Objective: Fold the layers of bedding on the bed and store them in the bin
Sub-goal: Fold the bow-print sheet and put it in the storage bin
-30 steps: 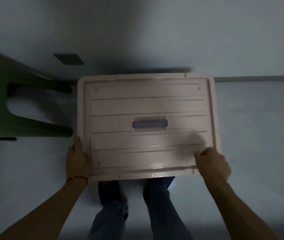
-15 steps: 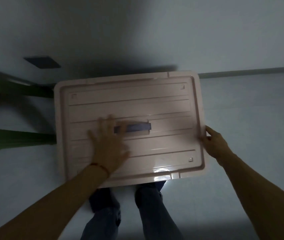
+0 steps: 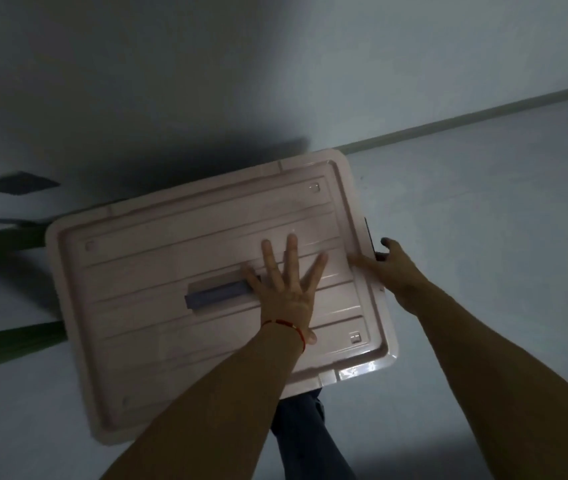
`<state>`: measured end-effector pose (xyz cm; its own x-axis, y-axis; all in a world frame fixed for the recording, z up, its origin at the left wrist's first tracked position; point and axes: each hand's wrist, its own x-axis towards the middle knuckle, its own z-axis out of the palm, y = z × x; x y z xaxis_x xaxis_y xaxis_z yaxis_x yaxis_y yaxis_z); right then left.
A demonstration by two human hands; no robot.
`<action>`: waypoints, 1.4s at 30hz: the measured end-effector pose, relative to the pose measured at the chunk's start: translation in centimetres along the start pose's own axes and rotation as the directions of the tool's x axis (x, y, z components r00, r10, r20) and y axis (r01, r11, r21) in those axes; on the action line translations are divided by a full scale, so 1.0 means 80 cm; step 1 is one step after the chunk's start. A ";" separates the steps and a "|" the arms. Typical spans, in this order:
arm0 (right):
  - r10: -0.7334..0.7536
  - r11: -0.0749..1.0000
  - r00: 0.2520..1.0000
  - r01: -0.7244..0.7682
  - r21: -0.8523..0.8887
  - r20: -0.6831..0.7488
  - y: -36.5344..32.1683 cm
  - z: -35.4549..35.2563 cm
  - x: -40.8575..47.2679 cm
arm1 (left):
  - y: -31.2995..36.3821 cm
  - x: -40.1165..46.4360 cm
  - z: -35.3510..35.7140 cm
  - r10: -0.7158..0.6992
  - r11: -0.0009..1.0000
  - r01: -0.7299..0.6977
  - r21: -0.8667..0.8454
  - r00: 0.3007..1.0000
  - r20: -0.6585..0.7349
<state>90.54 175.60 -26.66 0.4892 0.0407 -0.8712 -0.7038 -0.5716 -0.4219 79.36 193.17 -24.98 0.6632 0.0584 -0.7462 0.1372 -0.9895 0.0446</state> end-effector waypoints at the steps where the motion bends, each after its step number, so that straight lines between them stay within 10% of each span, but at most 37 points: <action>1: -0.002 1.000 1.000 0.001 -0.010 -0.010 -0.003 -0.001 0.000 | 0.001 0.000 0.000 -0.004 1.000 0.004 -0.012 1.000 -0.009; 18: -0.268 0.783 0.884 -0.033 -0.622 -0.383 -0.017 0.047 -0.024 | -0.007 0.003 0.003 0.074 0.996 -0.074 -0.049 0.997 -0.002; 22: -0.255 0.689 0.872 -0.140 -0.711 -0.418 -0.029 0.079 -0.042 | -0.043 -0.022 0.017 0.175 0.961 -0.214 -0.174 0.960 -0.217; 25: -0.643 0.373 0.750 0.133 -0.918 -0.153 -0.034 0.159 -0.084 | -0.126 -0.064 0.052 -0.020 0.970 -0.107 -0.218 0.859 -0.512; 28: -0.715 0.127 0.631 0.540 -0.832 0.301 -0.049 0.263 -0.117 | -0.240 -0.115 0.092 -0.334 0.927 0.153 -0.341 0.748 -0.573; 34: -0.499 -0.090 0.540 0.746 -0.660 0.678 -0.050 0.451 -0.141 | -0.396 -0.155 0.146 -0.638 0.518 0.369 -0.772 0.767 -0.062; 37: -0.394 -0.120 0.630 0.686 -0.718 0.669 -0.045 0.488 -0.141 | -0.431 -0.159 0.159 -0.512 0.033 0.310 -0.950 0.822 0.250; 42: -0.293 -0.141 0.661 0.685 -0.715 0.691 -0.055 0.486 -0.136 | -0.451 -0.146 0.175 -0.278 -0.214 0.365 -0.906 0.867 0.415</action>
<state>68.32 209.54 -25.08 0.1736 0.7609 -0.6251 0.8025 -0.4773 -0.3580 56.40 226.36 -27.17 0.2316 0.2709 -0.9343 0.8794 0.3524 0.3202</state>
